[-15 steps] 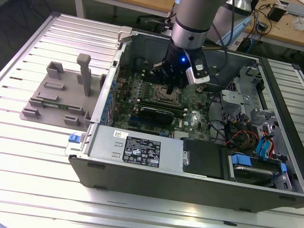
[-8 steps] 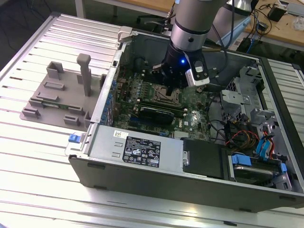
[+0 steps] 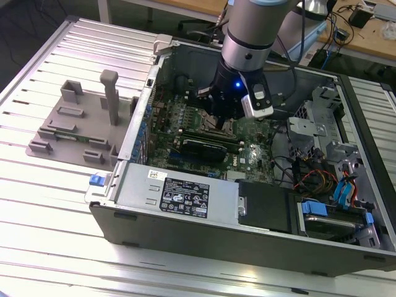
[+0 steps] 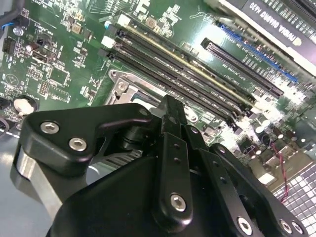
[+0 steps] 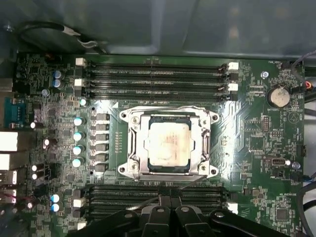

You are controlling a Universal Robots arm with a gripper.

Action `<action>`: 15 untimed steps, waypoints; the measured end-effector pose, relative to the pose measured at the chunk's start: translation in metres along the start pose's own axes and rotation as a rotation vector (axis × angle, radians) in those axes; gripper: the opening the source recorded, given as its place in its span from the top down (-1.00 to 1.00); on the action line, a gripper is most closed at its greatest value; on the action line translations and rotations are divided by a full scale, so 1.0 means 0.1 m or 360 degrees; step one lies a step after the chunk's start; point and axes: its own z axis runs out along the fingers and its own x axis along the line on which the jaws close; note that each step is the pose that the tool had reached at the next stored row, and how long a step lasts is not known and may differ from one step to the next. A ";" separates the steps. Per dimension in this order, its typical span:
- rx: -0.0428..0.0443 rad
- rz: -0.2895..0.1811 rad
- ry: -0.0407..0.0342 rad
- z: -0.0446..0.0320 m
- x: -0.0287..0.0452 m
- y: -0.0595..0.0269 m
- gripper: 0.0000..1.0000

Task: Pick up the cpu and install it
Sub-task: 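Install the second cpu locking lever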

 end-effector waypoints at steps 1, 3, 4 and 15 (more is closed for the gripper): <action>0.0000 -0.0010 0.0000 0.001 0.003 -0.009 0.79; -0.0001 -0.0057 0.0001 0.004 0.012 -0.012 0.79; -0.0001 -0.0066 0.0002 0.007 0.024 -0.012 0.79; -0.0004 -0.0074 0.0000 0.125 0.252 -0.012 0.79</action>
